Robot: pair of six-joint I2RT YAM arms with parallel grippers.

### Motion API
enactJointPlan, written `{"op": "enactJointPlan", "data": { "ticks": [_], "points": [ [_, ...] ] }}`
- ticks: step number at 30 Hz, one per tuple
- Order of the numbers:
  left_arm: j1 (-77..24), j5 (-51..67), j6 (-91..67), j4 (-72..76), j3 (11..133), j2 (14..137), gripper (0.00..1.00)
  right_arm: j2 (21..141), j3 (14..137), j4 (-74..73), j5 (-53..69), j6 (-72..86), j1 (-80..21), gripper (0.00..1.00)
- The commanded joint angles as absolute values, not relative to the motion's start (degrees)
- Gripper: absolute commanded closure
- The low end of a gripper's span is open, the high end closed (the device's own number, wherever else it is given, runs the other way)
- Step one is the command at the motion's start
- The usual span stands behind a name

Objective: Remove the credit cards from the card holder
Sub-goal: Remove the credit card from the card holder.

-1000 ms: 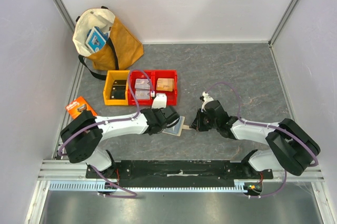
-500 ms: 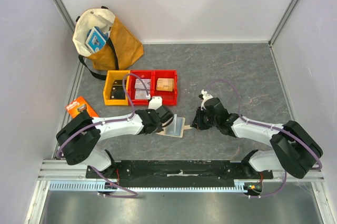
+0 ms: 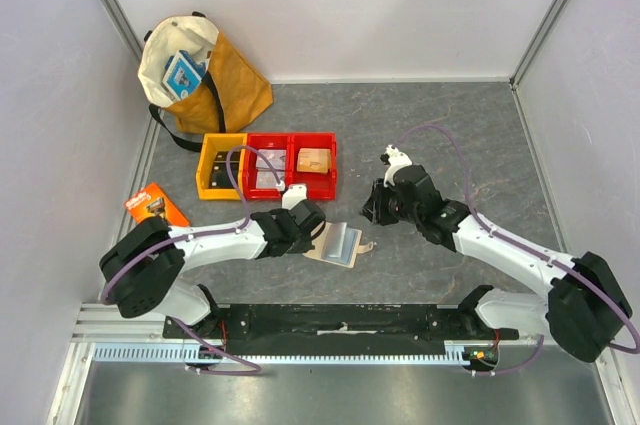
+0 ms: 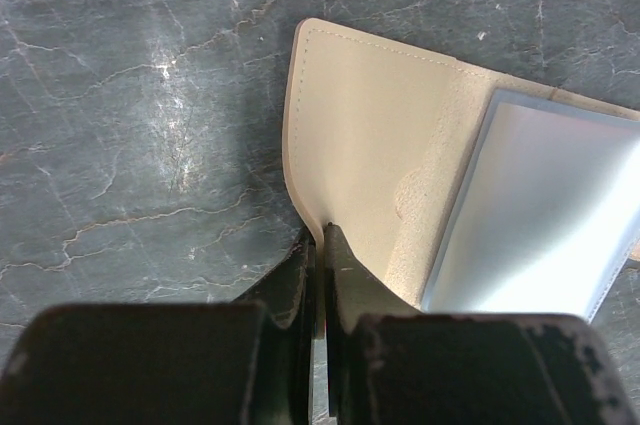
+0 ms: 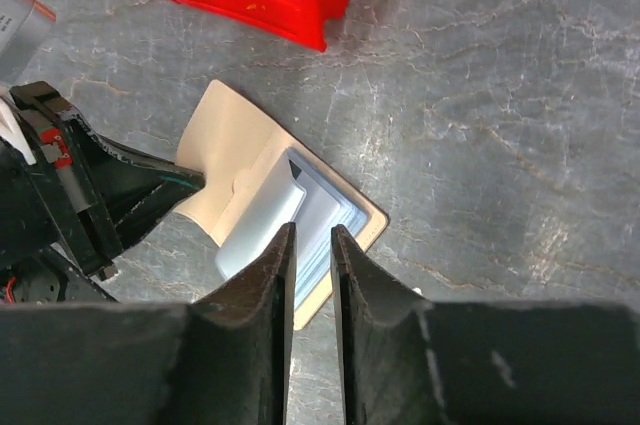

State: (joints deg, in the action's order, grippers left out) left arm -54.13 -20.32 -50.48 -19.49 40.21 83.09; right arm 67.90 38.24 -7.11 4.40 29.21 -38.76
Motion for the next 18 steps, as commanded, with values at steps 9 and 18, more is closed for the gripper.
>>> {"op": "enactJointPlan", "data": {
  "ticks": [9,18],
  "points": [
    [-54.7,-17.8,-54.0,-18.3,38.1,82.3,0.98,75.4,36.8,-0.5,11.7,30.4,-38.6,0.98],
    [-54.7,-17.7,-55.5,-16.7,36.7,81.6,0.98,82.7,35.5,6.1,15.7,34.1,-39.4,1.00]
  ]
}}
